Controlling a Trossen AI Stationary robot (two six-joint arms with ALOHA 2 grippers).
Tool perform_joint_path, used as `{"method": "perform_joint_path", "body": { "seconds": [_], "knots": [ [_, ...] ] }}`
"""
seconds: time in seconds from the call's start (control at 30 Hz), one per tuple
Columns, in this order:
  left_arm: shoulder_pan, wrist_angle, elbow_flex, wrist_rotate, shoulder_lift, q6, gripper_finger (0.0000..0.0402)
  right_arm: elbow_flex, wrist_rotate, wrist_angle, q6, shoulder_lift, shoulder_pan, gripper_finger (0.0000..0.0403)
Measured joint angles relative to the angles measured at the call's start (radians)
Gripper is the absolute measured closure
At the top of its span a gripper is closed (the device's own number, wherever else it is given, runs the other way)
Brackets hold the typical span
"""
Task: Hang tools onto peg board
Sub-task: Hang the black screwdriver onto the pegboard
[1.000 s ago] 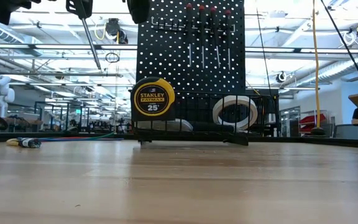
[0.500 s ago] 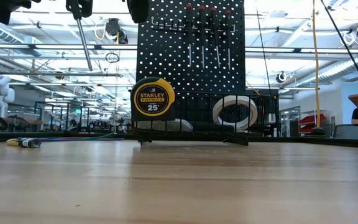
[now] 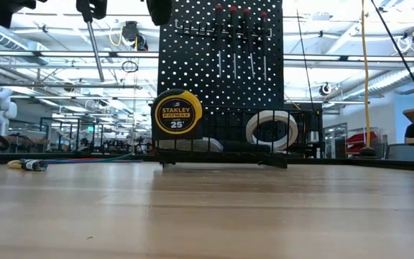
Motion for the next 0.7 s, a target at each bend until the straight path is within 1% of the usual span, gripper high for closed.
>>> {"method": "perform_joint_path", "body": {
  "seconds": [0.17, 0.23, 0.27, 0.3, 0.37, 0.4, 0.47, 0.53, 0.57, 0.6, 0.63, 0.67, 0.7],
  "knots": [
    [0.0, 0.001, 0.002, 0.001, -0.001, 0.0, 0.0398, 0.0, 0.007, 0.012, 0.005, 0.0, -0.002, 0.0291],
    [0.0, 0.001, 0.002, 0.001, -0.001, 0.0, 0.0398, 0.0, 0.008, 0.012, -0.004, 0.0, -0.002, 0.0286],
    [0.0, 0.001, 0.002, 0.001, -0.001, 0.0, 0.0398, 0.0, 0.007, 0.012, -0.009, 0.0, -0.002, 0.0294],
    [0.0, 0.001, 0.002, 0.001, -0.001, 0.001, 0.0398, 0.0, 0.004, 0.012, -0.022, 0.0, -0.001, 0.031],
    [0.001, -0.001, 0.002, 0.0, -0.001, 0.001, 0.0398, 0.0, 0.003, 0.011, -0.061, 0.0, 0.002, 0.0365],
    [0.001, -0.001, 0.002, 0.0, -0.001, 0.001, 0.0398, 0.0, 0.011, 0.011, -0.077, 0.0, 0.004, 0.0384],
    [0.001, -0.009, 0.002, -0.004, -0.001, 0.001, 0.0398, 0.0, 0.067, 0.007, -0.086, 0.0, 0.008, 0.0393],
    [0.004, -0.039, 0.002, -0.025, -0.006, -0.014, 0.0398, 0.0, 0.165, -0.023, -0.088, -0.005, 0.016, 0.04],
    [0.006, -0.062, 0.003, -0.036, -0.015, -0.051, 0.0398, 0.0, 0.182, -0.064, -0.085, -0.012, 0.016, 0.0402],
    [0.003, -0.09, 0.007, -0.025, -0.032, -0.106, 0.0398, 0.0, 0.181, -0.116, -0.064, -0.022, 0.013, 0.0402],
    [-0.013, -0.11, 0.009, 0.011, -0.054, -0.174, 0.0398, -0.001, 0.152, -0.193, -0.021, -0.037, 0.012, 0.0402],
    [-0.049, -0.122, 0.009, 0.051, -0.075, -0.225, 0.0398, -0.001, 0.071, -0.258, 0.034, -0.048, 0.012, 0.0403],
    [-0.113, -0.136, 0.007, 0.078, -0.088, -0.257, 0.0399, 0.0, -0.055, -0.3, 0.081, -0.053, 0.016, 0.0403]
  ]
}}
